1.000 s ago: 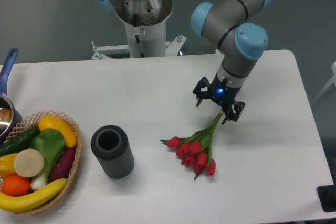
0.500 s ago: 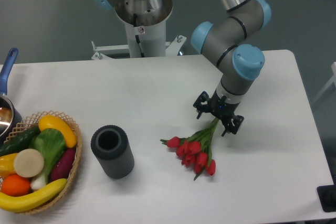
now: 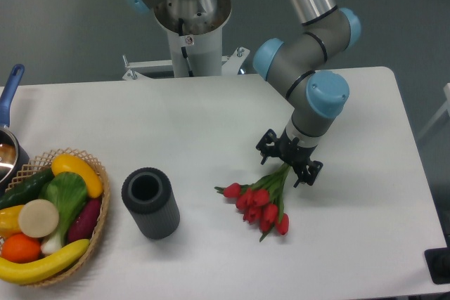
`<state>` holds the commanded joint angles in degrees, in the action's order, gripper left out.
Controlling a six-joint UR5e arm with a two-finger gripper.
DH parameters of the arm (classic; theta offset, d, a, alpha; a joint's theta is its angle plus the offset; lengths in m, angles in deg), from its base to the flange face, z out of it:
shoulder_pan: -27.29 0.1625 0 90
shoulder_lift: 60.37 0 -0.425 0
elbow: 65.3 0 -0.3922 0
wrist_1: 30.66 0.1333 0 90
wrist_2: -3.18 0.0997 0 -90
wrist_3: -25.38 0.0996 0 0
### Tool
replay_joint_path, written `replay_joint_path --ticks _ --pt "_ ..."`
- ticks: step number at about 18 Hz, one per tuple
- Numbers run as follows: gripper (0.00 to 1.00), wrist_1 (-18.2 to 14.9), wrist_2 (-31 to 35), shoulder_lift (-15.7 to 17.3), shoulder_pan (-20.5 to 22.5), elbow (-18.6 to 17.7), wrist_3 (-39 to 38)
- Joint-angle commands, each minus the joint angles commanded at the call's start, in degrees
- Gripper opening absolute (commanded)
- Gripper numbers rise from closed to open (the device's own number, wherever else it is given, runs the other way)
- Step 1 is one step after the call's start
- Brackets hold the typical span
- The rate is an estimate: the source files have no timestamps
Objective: Pick up the flowers from the table
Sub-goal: 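Close the gripper around the tulip stems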
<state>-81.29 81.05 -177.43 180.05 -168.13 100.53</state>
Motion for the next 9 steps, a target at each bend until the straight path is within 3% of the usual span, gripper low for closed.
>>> replay_joint_path --ticks 9 --pt "1.0 0.53 1.5 -1.06 -0.17 -0.17 0.0"
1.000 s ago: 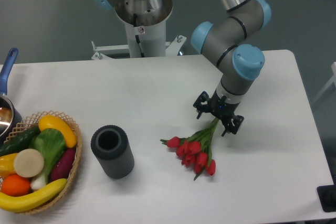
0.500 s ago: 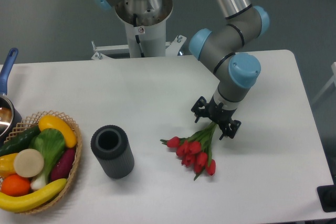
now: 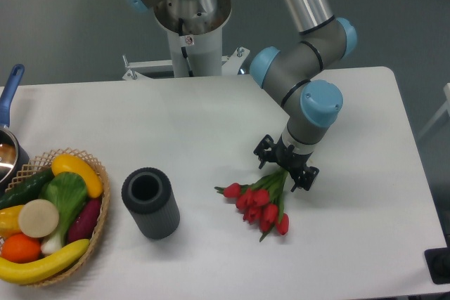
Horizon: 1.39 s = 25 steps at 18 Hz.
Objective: Pick up the flowers from the table
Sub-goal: 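Close the gripper around the tulip stems, then lift the gripped tulip bouquet up off the table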
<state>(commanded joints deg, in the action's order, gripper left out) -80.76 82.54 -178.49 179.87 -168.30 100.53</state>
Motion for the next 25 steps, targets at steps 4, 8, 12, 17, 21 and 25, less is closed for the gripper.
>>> replay_joint_path --ticks 4,8,12,17,21,25 --pt "0.73 0.0 0.0 0.09 -0.35 0.0 0.09" --pt "0.66 0.0 -0.09 0.09 -0.44 0.09 0.09" --pt "0.54 -0.09 0.0 0.18 -0.44 0.09 -0.09" --pt "0.4 -0.09 -0.09 0.79 -0.35 0.44 -1.41" --pt "0.33 -0.18 -0.17 2.02 -0.35 0.0 -2.63" --pt "0.32 -0.26 -0.35 2.72 -0.18 0.17 -3.78"
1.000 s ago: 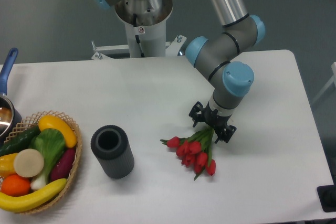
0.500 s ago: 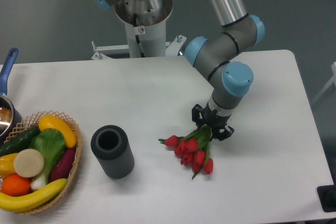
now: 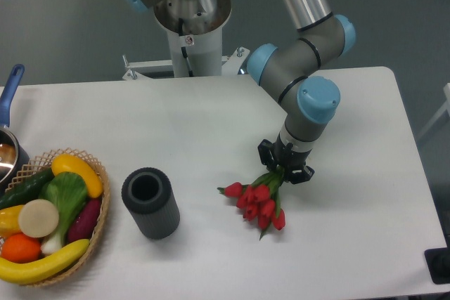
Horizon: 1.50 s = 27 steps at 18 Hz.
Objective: Pick up the flowers from the table
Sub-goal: 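Lift the gripped tulip bouquet up off the table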
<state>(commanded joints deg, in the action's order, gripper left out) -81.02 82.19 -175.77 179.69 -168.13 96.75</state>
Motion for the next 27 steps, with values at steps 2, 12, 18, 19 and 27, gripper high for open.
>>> replay_joint_path --ticks 2,12,18,19,27 --pt "0.32 -0.09 -0.26 1.58 0.09 0.26 0.0" --pt "0.33 -0.17 -16.49 14.58 1.75 -0.44 -3.68" --pt "0.33 -0.09 -32.14 21.71 8.16 -2.81 -6.23" --pt "0.33 -0.09 -36.0 21.89 9.57 -2.81 -6.68" --pt "0.33 0.09 -49.39 21.8 14.85 -2.9 -6.42"
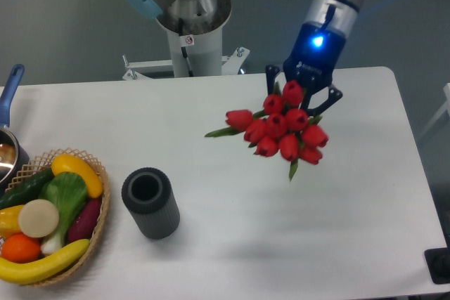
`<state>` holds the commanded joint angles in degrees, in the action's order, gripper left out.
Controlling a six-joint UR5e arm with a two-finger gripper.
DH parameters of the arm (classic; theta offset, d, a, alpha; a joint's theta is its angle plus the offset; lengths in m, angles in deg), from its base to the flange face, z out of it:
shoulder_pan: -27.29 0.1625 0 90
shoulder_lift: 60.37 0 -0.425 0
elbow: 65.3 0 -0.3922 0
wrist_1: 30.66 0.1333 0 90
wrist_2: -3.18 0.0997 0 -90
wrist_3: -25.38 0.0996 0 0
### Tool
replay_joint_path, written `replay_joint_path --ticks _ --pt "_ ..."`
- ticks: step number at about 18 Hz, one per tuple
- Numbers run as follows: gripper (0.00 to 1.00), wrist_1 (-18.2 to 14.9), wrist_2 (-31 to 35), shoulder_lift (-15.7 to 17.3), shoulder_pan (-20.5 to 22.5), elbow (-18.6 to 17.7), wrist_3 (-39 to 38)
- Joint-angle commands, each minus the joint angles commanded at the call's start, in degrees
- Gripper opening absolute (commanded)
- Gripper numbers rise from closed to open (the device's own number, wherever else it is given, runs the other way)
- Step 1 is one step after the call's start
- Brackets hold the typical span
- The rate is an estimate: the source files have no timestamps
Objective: Pick up the flowers from the table
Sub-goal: 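Lift the gripped tulip bouquet up off the table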
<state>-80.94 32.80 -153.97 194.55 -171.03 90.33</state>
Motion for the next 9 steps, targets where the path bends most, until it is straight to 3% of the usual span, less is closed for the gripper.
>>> replay_joint_path --ticks 9 --pt "0.33 0.18 -0.09 -0.18 -0.53 -0.09 0.18"
